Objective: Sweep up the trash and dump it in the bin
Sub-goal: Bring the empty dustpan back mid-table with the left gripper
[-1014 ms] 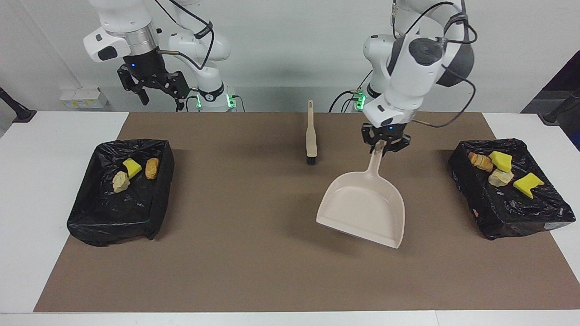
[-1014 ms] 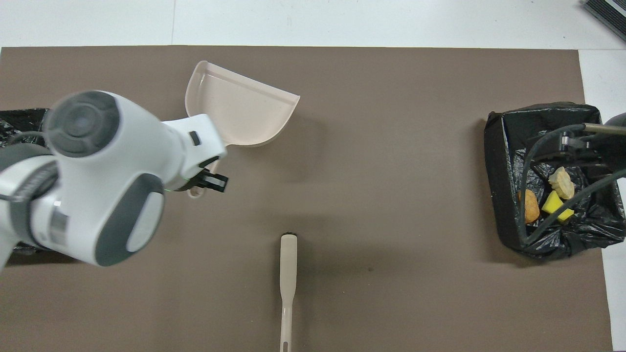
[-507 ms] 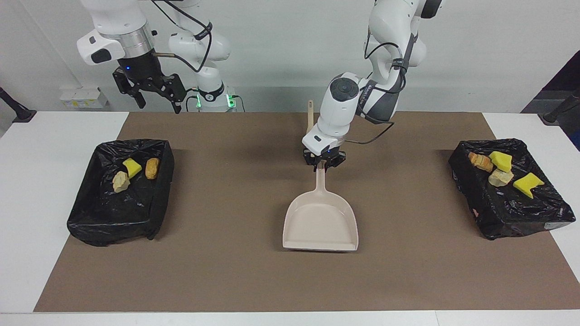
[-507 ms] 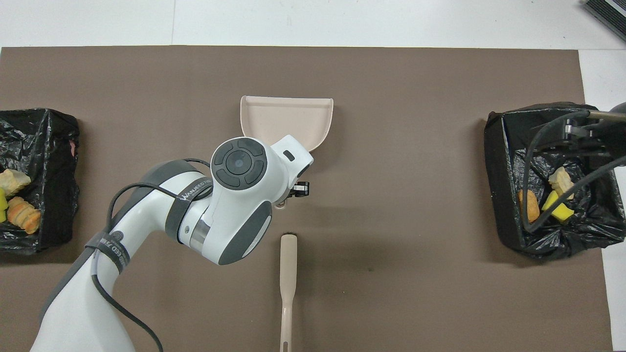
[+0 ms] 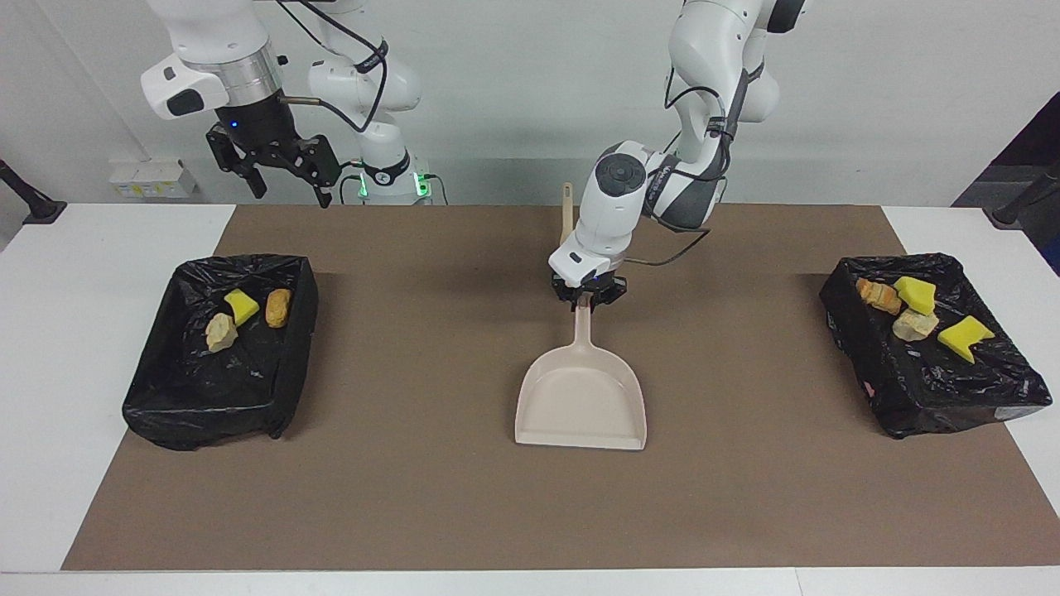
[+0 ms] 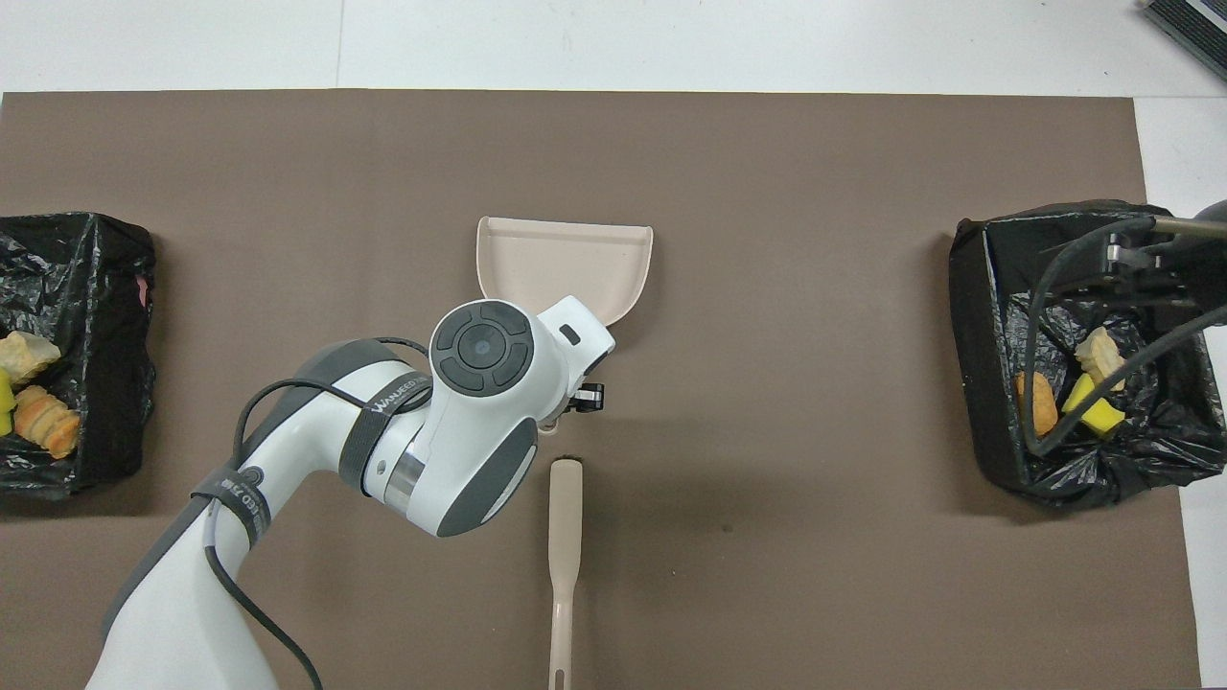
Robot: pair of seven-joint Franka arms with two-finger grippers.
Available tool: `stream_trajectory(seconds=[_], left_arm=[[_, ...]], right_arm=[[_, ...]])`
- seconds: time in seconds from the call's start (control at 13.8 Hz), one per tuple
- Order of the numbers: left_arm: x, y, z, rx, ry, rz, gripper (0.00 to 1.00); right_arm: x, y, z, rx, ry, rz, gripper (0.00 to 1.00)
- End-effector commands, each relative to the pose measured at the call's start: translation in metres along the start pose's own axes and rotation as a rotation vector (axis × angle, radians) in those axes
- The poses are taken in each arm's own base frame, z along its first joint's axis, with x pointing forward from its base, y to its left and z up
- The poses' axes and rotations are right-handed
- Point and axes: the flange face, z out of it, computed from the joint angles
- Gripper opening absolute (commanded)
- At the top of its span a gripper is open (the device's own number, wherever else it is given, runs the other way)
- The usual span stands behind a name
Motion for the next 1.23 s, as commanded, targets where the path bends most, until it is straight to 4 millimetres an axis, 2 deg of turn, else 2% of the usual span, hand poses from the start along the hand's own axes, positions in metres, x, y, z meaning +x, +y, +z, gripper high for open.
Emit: stream_trajectory(seconds=[0.0,0.07,0.22,0.36,0.58,0.72,0.87,1.16], left_arm=[[-0.013,-0.003,-0.007,-0.021,0.020,-0.082,0.91],[-0.013,-0.003,-0.007,-0.020,0.017,-0.085,1.00],[-0.009,-0.004,-0.010,-0.017,0.012,-0.092,1.00],[0.002,-0.017,-0.020,-0.023,0.030,-0.108,1.00],[0.035,-0.067,-0.044,-0.028,0.069,-0.160,1.00],[0.051,-0.107,-0.068,-0.028,0.087,-0.172,1.00],[0.053,-0.153,-0.091,-0.010,0.068,-0.123,1.00],[0.028,-0.242,-0.149,0.026,-0.019,0.006,1.00]], right_arm=[[0.001,0.002,-0.002,-0.002,0.014,-0.018,1.00],[0.000,0.002,-0.003,-0.003,0.014,-0.014,1.00],[0.000,0.002,-0.003,-0.001,0.013,-0.009,1.00],[0.000,0.002,-0.003,-0.001,0.013,-0.008,1.00],[0.000,0.002,-0.003,0.002,0.013,-0.008,1.00],[0.000,0.002,-0.003,0.002,0.013,-0.008,1.00],[0.000,0.002,-0.003,0.002,0.013,-0.010,1.00],[0.000,0.002,-0.003,0.002,0.013,-0.010,1.00]])
